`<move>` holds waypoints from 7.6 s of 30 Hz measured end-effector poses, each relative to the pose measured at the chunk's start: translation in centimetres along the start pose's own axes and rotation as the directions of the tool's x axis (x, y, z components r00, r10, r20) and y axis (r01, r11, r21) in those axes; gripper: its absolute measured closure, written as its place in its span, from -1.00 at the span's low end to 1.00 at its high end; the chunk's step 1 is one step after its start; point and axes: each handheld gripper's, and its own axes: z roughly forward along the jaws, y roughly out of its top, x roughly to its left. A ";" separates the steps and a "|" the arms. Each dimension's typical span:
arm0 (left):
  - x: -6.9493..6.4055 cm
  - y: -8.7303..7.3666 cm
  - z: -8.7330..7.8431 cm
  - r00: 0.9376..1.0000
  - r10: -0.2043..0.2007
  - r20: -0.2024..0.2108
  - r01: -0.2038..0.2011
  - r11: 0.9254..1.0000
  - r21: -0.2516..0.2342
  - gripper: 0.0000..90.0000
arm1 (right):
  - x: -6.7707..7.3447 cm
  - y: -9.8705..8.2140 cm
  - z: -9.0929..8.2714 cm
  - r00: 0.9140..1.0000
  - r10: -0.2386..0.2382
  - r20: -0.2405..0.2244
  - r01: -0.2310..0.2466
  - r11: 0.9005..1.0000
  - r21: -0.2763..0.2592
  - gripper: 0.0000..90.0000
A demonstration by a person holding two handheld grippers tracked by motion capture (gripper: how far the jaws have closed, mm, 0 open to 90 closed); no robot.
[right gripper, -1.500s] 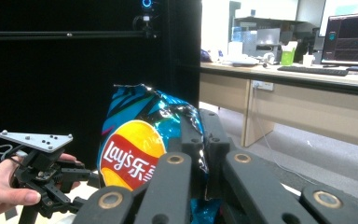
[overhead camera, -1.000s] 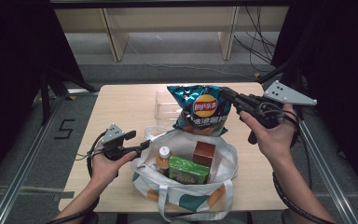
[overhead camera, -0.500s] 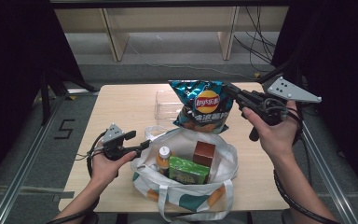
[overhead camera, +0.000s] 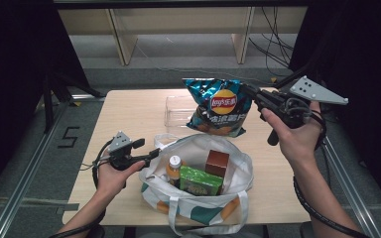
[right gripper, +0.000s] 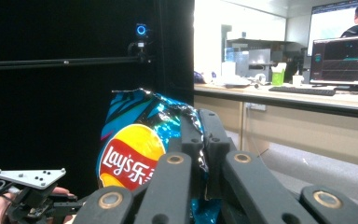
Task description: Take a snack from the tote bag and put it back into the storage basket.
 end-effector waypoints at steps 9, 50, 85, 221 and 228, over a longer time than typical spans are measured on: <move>0.1 0.1 -0.1 1.000 0.016 -0.008 -0.016 1.000 -0.002 -0.37 | -0.6 0.2 0.0 1.000 0.002 0.019 -0.002 1.000 -0.008 1.00; 0.3 0.2 -0.4 1.000 -0.004 -0.021 0.004 1.000 -0.022 -0.36 | -2.8 -0.3 2.1 0.994 0.034 0.103 -0.032 0.999 -0.022 1.00; 0.4 0.2 -0.4 1.000 0.001 -0.021 -0.002 1.000 -0.029 -0.36 | -4.4 -1.3 5.0 0.989 0.060 0.136 -0.061 0.998 0.007 1.00; 0.7 0.3 -0.6 1.000 -0.001 -0.025 0.000 0.999 -0.042 -0.36 | -10.5 -7.6 15.1 0.946 0.186 0.266 -0.218 0.971 0.097 1.00; 0.6 0.3 -0.6 1.000 0.001 -0.024 -0.002 0.999 -0.044 -0.36 | -10.8 -7.9 15.5 0.939 0.196 0.281 -0.232 0.968 0.100 1.00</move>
